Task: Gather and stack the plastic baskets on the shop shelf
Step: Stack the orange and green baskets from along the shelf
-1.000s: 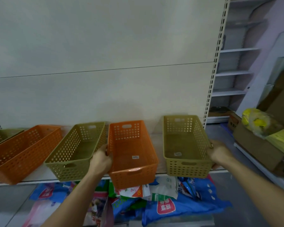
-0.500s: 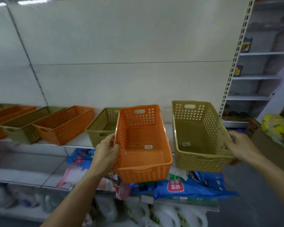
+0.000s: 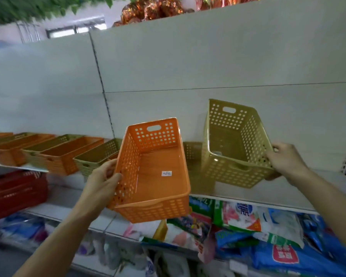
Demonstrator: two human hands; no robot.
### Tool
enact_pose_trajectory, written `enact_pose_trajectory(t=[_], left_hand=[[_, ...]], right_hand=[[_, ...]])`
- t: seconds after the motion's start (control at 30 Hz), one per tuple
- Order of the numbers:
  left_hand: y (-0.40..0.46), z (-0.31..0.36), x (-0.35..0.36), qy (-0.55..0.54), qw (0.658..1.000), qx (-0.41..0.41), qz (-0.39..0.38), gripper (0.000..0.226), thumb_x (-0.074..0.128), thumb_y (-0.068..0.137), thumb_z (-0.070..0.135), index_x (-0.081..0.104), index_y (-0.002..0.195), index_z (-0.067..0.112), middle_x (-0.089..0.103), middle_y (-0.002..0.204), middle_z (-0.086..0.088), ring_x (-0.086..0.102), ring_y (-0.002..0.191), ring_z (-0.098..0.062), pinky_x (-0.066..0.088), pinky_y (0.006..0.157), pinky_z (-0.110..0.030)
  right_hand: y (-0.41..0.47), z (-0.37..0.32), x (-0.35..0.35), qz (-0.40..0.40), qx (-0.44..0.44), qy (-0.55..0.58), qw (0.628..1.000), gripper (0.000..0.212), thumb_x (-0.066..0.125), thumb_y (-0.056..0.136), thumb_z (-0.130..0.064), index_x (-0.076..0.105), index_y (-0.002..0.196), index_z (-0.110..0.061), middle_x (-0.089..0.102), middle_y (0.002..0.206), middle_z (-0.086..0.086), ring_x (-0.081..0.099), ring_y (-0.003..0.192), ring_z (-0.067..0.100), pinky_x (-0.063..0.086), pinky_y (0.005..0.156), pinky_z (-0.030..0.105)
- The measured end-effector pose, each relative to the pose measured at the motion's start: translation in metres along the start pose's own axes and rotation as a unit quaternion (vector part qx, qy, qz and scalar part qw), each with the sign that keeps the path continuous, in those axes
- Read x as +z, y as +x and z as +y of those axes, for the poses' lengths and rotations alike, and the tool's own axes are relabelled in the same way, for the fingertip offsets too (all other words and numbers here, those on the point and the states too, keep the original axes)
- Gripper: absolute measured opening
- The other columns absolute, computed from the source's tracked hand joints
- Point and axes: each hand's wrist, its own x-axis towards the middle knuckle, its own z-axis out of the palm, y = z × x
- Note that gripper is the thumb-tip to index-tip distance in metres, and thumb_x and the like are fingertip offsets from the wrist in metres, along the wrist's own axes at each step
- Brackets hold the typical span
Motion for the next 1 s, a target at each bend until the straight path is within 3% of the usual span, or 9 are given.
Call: enact_pose_trajectory(t=[0.07, 0.17, 0.3, 0.4, 0.63, 0.7, 0.77, 0.87, 1.0], left_hand=[[0.018, -0.014, -0.029, 0.001, 1.0, -0.002, 0.006, 0.043, 0.05, 0.089, -0.006, 0.059, 0.115, 0.027, 0.073, 0.084, 0.011, 0.069, 0.077, -0.01, 0.054, 0.064, -0.025], [0.047, -0.033, -0.064, 0.0, 1.0, -0.008, 0.005, 0.045, 0.05, 0.089, -0.005, 0.057, 0.121, 0.026, 0.072, 0.09, 0.004, 0.071, 0.081, -0.021, 0.058, 0.07, -0.04], [0.082, -0.052, -0.094, 0.005, 1.0, 0.008, 0.0, 0.044, 0.051, 0.09, -0.003, 0.057, 0.119, 0.03, 0.069, 0.089, 0.012, 0.069, 0.074, -0.004, 0.055, 0.071, -0.033], [0.103, -0.062, -0.109, -0.002, 1.0, 0.006, -0.014, 0.044, 0.05, 0.092, 0.0, 0.055, 0.125, 0.029, 0.068, 0.095, 0.011, 0.068, 0.085, -0.012, 0.055, 0.069, -0.034], [0.146, -0.075, -0.125, -0.021, 1.0, -0.001, -0.021, 0.042, 0.049, 0.094, 0.002, 0.055, 0.128, 0.026, 0.067, 0.098, 0.009, 0.068, 0.087, -0.014, 0.056, 0.068, -0.036], [0.159, -0.078, -0.124, -0.022, 1.0, -0.005, -0.019, 0.042, 0.049, 0.095, 0.005, 0.052, 0.133, 0.023, 0.068, 0.104, 0.004, 0.068, 0.091, -0.018, 0.058, 0.07, -0.04], [0.17, -0.08, -0.123, -0.022, 1.0, -0.001, -0.018, 0.043, 0.049, 0.096, 0.007, 0.051, 0.136, 0.022, 0.068, 0.105, 0.004, 0.068, 0.092, -0.019, 0.059, 0.072, -0.042], [0.187, -0.078, -0.12, -0.026, 0.999, 0.017, -0.02, 0.042, 0.048, 0.097, 0.008, 0.049, 0.137, 0.019, 0.066, 0.101, 0.009, 0.068, 0.091, -0.016, 0.059, 0.071, -0.039], [0.217, -0.077, -0.114, -0.028, 0.999, 0.043, -0.017, 0.044, 0.047, 0.098, 0.012, 0.043, 0.142, 0.019, 0.061, 0.095, 0.015, 0.064, 0.083, -0.003, 0.053, 0.054, -0.019]], right_hand=[[0.006, -0.017, 0.036, 0.008, 0.004, 0.012, 1.0, 0.017, 0.048, 0.089, -0.003, 0.065, 0.094, 0.0, 0.064, 0.081, 0.017, 0.062, 0.058, 0.036, 0.053, 0.036, 0.041], [0.013, -0.037, 0.082, 0.045, 0.006, -0.006, 0.999, 0.02, 0.046, 0.09, -0.01, 0.063, 0.095, -0.003, 0.064, 0.083, 0.015, 0.064, 0.058, 0.037, 0.057, 0.047, 0.051], [0.017, -0.051, 0.127, 0.113, 0.011, -0.086, 0.99, 0.018, 0.041, 0.092, -0.018, 0.056, 0.097, -0.009, 0.064, 0.087, 0.013, 0.066, 0.053, 0.033, 0.058, 0.058, 0.043], [0.023, -0.048, 0.15, 0.154, 0.014, -0.144, 0.978, 0.012, 0.042, 0.091, -0.02, 0.051, 0.095, -0.013, 0.065, 0.088, 0.015, 0.066, 0.054, 0.032, 0.058, 0.065, 0.043], [0.043, -0.035, 0.169, 0.109, 0.045, -0.217, 0.969, 0.019, 0.045, 0.088, -0.021, 0.056, 0.102, -0.017, 0.067, 0.089, 0.013, 0.067, 0.052, 0.031, 0.058, 0.068, 0.044], [0.051, -0.032, 0.17, 0.085, 0.056, -0.235, 0.967, 0.024, 0.048, 0.083, -0.018, 0.057, 0.106, -0.019, 0.068, 0.093, 0.012, 0.068, 0.063, 0.031, 0.056, 0.075, 0.044], [0.06, -0.027, 0.172, 0.047, 0.076, -0.241, 0.966, 0.041, 0.049, 0.08, -0.014, 0.055, 0.121, -0.017, 0.066, 0.112, 0.014, 0.065, 0.092, 0.036, 0.053, 0.085, 0.046], [0.063, -0.032, 0.187, 0.024, 0.055, -0.298, 0.953, 0.053, 0.049, 0.088, -0.013, 0.04, 0.14, -0.014, 0.053, 0.136, 0.018, 0.044, 0.125, 0.039, 0.044, 0.096, 0.049], [0.036, -0.079, 0.235, 0.024, -0.179, -0.186, 0.966, 0.044, 0.043, 0.098, -0.031, 0.043, 0.139, -0.016, 0.047, 0.143, 0.009, 0.038, 0.133, 0.025, 0.034, 0.105, 0.042]])
